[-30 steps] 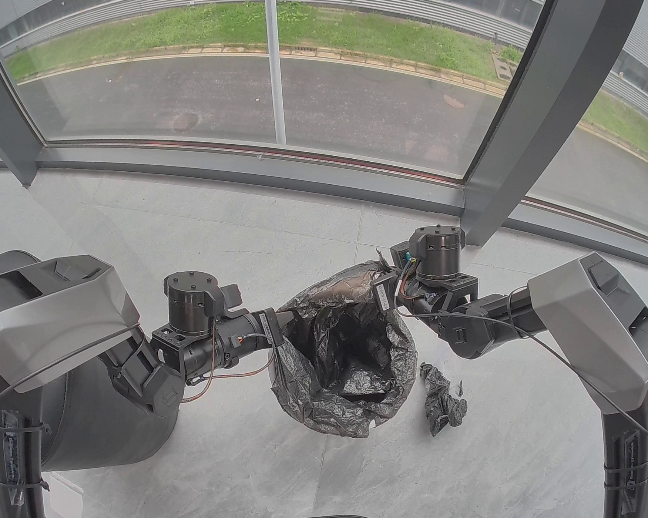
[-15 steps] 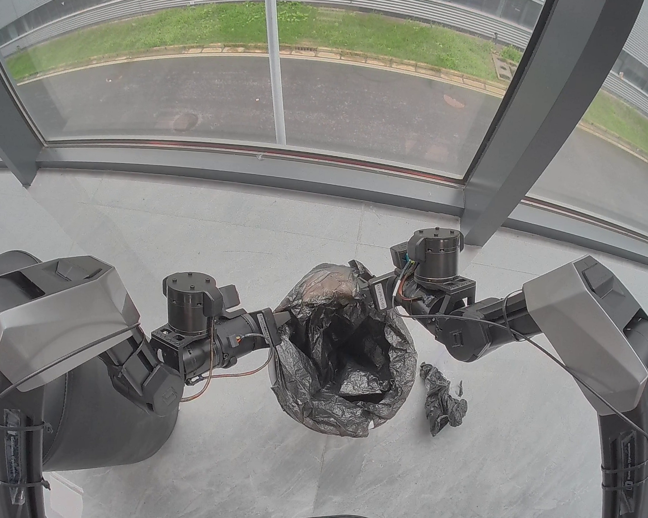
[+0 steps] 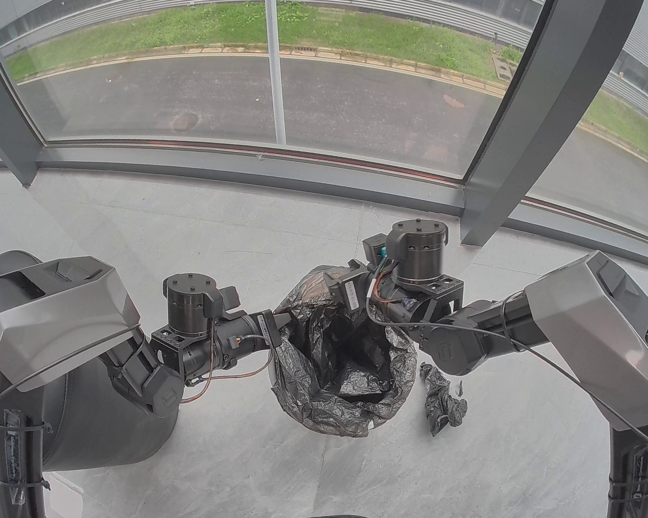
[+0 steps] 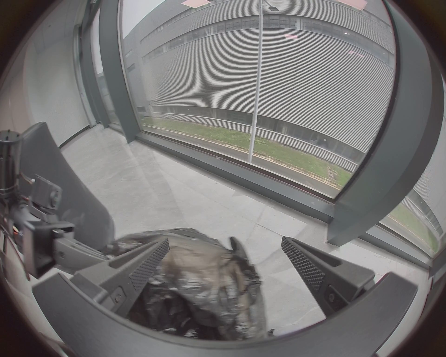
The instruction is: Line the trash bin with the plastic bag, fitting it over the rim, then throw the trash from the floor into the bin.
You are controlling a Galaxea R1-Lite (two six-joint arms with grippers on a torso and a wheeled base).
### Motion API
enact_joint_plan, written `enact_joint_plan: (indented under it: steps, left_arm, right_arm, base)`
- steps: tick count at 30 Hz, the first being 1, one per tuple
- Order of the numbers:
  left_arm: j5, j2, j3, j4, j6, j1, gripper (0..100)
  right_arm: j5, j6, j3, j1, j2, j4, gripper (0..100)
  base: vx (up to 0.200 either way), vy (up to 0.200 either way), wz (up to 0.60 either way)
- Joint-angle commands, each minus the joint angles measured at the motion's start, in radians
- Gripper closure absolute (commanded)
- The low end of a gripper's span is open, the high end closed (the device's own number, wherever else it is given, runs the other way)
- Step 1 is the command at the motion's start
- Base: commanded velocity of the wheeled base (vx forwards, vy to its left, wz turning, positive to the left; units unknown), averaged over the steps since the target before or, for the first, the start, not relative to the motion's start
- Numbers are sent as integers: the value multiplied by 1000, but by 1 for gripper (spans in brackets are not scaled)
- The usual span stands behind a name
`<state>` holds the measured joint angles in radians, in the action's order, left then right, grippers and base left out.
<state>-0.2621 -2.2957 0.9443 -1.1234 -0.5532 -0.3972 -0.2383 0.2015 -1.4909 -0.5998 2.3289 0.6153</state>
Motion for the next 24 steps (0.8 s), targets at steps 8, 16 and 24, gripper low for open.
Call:
enact_joint_plan:
  steps: [8, 16, 24]
  left_arm:
    - [0, 7, -9, -1, -1, 0, 100]
    - [0, 12, -15, -1, -1, 0, 100]
    - [0, 18, -44, -45, -2, -5, 100]
  right_arm:
    - [-15, 7, -71, -21, 69, -20, 0]
    - [-33, 6, -195, 31, 173, -46, 0]
    - [-47, -13, -236, 63, 236, -39, 0]
  base:
    - [0, 0, 0]
    - [0, 0, 0]
    - [0, 0, 0]
